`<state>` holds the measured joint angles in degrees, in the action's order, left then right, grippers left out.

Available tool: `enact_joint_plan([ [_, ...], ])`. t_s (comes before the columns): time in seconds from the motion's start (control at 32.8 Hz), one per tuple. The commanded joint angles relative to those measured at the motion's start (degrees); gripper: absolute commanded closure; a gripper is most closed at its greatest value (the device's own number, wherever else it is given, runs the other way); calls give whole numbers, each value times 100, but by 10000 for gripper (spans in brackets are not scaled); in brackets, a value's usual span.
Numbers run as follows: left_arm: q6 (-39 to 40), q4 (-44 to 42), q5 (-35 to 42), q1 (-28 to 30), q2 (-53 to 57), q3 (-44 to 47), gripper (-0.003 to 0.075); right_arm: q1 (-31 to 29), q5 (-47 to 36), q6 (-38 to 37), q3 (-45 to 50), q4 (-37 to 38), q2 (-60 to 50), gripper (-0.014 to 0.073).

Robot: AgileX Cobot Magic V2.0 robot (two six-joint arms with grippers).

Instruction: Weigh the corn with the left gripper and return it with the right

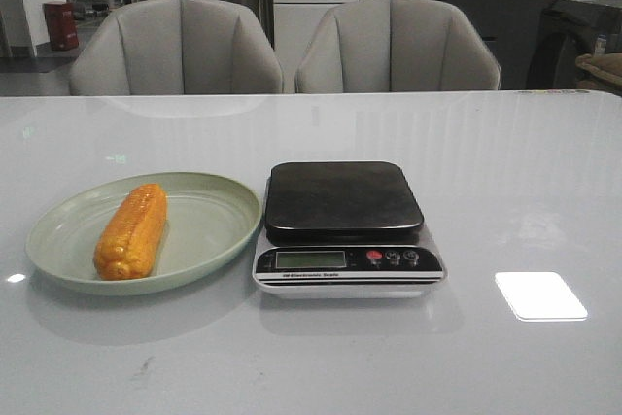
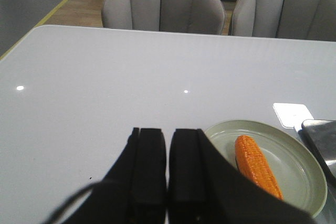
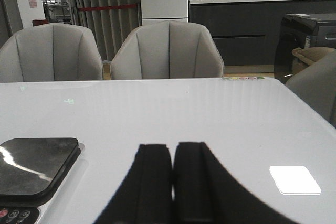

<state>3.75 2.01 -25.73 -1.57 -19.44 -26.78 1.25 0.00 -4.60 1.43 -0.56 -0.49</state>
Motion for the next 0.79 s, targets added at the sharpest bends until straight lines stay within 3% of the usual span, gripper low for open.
enact_joint_plan([
  [0.0,66,50,354,-67,-95,-140,606,-25,-464,7,66,56,-116,428],
  [0.18,161,81,323,-141,-176,-140,569,-25,-464,7,66,56,-116,428],
  [0.4,161,68,184,-581,-608,-151,283,-25,-464,7,66,56,-116,428],
  [0.49,161,68,68,-721,-901,-195,208,-25,-464,7,66,56,-116,428],
  [0.76,161,269,-141,-1063,-2271,-809,183,-25,-464,7,66,56,-116,428],
])
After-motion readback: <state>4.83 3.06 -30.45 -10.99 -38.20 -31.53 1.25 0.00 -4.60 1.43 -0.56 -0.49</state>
